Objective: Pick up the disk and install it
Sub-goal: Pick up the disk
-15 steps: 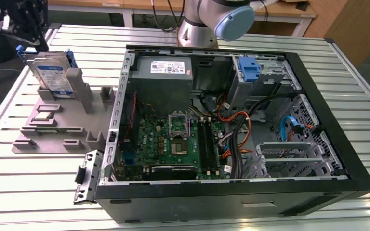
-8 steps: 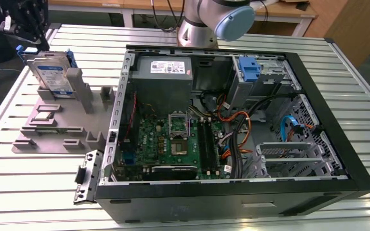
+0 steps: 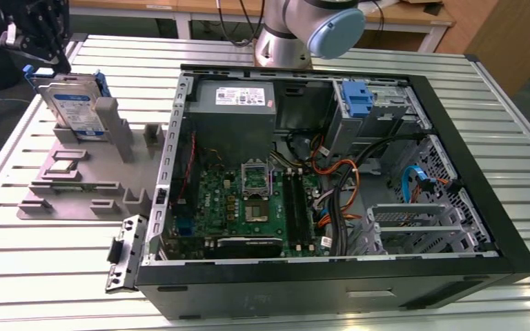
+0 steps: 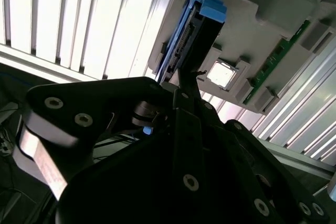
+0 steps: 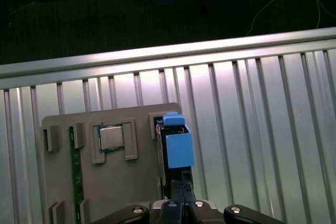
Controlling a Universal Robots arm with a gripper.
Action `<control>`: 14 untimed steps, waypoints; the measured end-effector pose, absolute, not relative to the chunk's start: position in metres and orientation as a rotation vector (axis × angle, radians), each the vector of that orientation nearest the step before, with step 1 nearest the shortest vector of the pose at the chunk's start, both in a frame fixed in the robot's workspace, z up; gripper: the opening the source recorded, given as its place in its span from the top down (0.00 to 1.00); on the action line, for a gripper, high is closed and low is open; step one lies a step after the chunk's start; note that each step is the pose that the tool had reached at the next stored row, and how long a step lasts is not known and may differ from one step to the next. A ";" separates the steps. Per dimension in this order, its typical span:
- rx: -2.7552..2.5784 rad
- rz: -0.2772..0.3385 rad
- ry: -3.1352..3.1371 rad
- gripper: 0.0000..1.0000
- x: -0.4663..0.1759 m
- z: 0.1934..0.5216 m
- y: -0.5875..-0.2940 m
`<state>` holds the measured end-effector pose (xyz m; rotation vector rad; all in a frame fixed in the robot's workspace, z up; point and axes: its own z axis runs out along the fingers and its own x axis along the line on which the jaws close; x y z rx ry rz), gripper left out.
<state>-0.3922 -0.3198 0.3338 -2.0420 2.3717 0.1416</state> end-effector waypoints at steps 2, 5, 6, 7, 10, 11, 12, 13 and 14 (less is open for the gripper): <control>-2.042 0.141 2.372 0.89 -0.392 0.334 -0.320; -2.042 0.141 2.372 0.89 -0.392 0.334 -0.320; -2.042 0.141 2.372 0.89 -0.392 0.334 -0.320; -2.042 0.140 2.372 0.89 -0.392 0.334 -0.320; -2.042 0.140 2.372 0.89 -0.392 0.334 -0.320; -2.042 0.140 2.372 0.89 -0.392 0.334 -0.320; -2.042 0.140 2.372 0.89 -0.392 0.334 -0.320; -2.042 0.140 2.372 0.89 -0.392 0.334 -0.320; -2.043 0.140 2.372 0.89 -0.392 0.334 -0.320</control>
